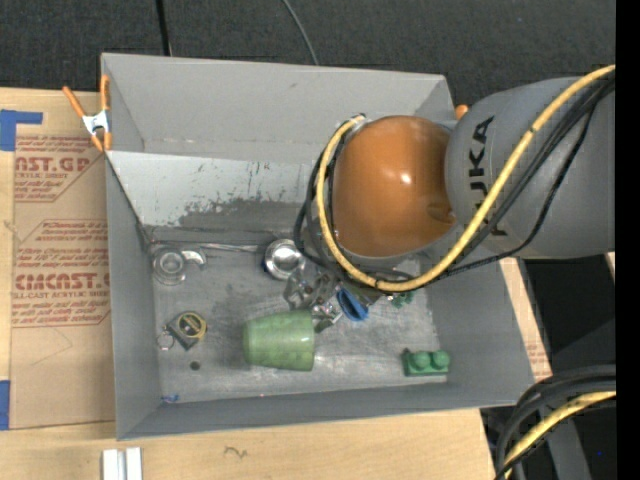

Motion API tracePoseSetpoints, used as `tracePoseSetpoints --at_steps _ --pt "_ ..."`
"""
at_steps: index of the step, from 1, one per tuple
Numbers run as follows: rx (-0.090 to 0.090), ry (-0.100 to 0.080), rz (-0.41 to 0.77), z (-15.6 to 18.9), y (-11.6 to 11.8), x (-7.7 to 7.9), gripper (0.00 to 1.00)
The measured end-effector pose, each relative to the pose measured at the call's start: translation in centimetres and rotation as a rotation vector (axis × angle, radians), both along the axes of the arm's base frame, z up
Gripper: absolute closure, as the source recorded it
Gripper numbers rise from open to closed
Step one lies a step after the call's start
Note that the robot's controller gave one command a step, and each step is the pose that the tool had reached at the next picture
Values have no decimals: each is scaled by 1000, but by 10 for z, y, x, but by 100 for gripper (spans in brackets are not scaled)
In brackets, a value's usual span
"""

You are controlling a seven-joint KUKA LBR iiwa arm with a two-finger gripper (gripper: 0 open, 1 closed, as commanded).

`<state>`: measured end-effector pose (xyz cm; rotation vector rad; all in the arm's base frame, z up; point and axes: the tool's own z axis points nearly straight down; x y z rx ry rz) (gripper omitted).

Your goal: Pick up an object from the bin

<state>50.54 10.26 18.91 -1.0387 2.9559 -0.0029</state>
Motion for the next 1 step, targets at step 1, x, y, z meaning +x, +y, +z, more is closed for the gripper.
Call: tracePoseSetpoints --at_steps 1 --pt "2 -4 -43 168 3 12 100"
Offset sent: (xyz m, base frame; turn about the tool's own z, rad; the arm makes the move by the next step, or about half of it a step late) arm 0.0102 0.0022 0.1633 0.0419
